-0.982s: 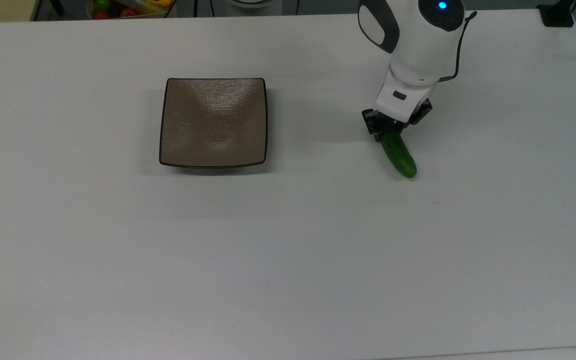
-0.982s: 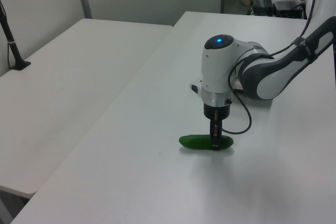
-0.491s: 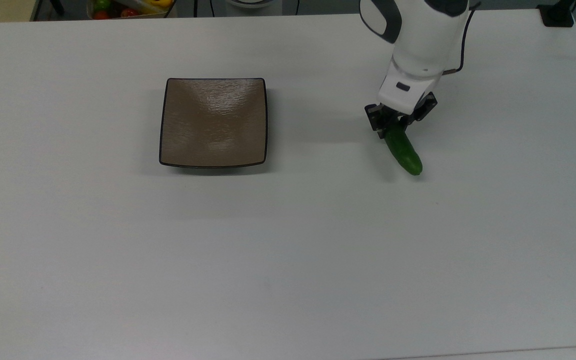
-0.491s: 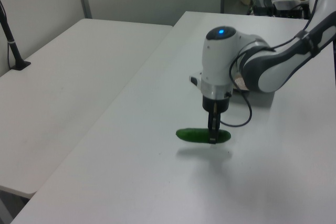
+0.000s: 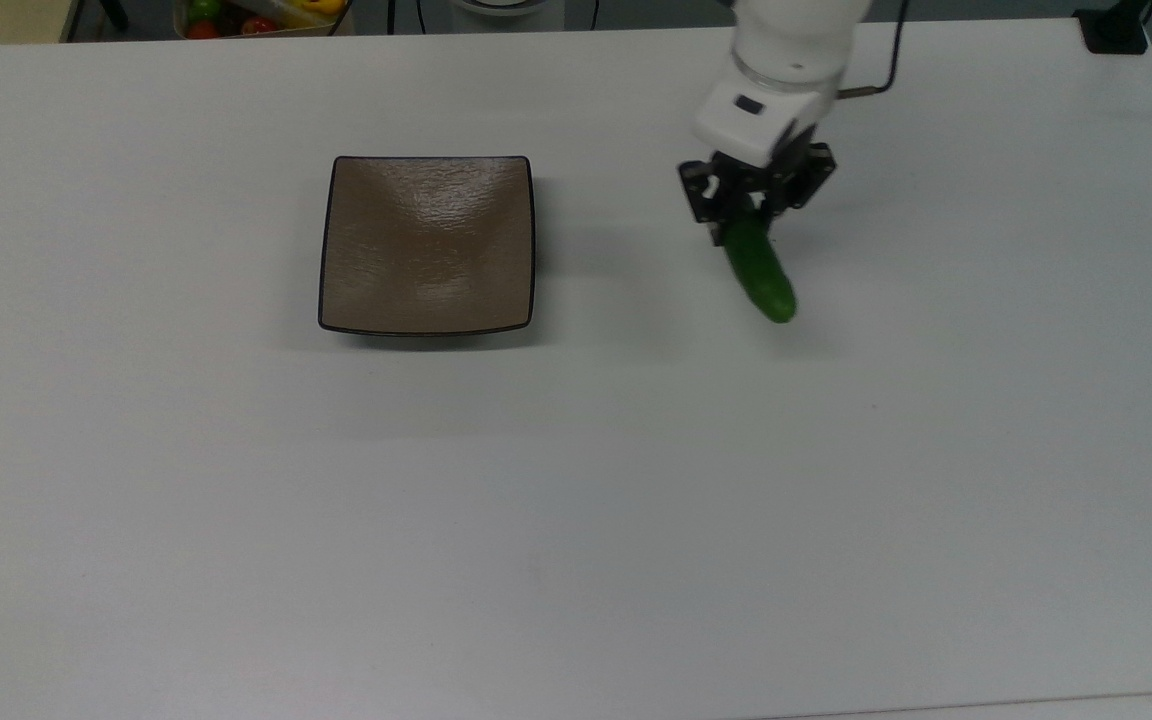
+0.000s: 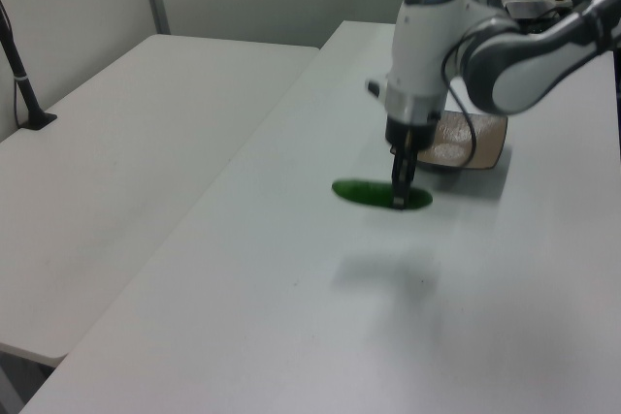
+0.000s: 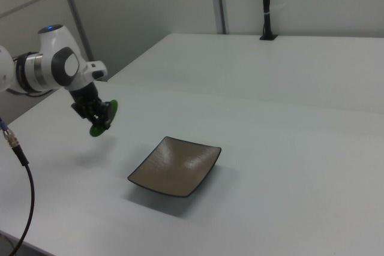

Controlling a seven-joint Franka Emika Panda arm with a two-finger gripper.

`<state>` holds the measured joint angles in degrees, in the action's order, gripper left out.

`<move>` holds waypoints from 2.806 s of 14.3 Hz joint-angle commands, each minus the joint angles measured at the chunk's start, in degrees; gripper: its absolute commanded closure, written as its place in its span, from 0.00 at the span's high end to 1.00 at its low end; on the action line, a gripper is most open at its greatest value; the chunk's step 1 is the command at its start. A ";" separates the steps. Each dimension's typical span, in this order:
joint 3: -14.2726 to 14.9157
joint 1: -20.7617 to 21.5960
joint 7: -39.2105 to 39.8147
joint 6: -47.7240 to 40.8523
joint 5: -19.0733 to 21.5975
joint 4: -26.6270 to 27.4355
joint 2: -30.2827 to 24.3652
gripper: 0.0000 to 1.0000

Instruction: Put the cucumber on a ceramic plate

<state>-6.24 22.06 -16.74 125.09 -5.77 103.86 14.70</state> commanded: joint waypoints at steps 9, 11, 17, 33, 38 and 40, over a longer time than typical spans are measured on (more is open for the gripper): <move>14.40 -1.23 7.33 -9.16 -0.03 4.86 -11.36 0.33; 16.51 -1.67 7.94 -9.52 -0.29 6.69 -12.14 0.33; 18.54 -3.87 12.78 -8.64 -2.40 11.80 -11.45 0.34; 18.72 -4.49 12.88 -4.95 -0.39 11.11 -10.47 1.00; 18.81 -6.41 12.95 -13.00 6.99 5.33 -16.80 1.00; 18.72 -7.73 12.44 -18.90 8.05 -0.04 -16.46 1.00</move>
<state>12.30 15.63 -3.89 113.49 0.07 109.44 -0.82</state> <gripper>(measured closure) 0.000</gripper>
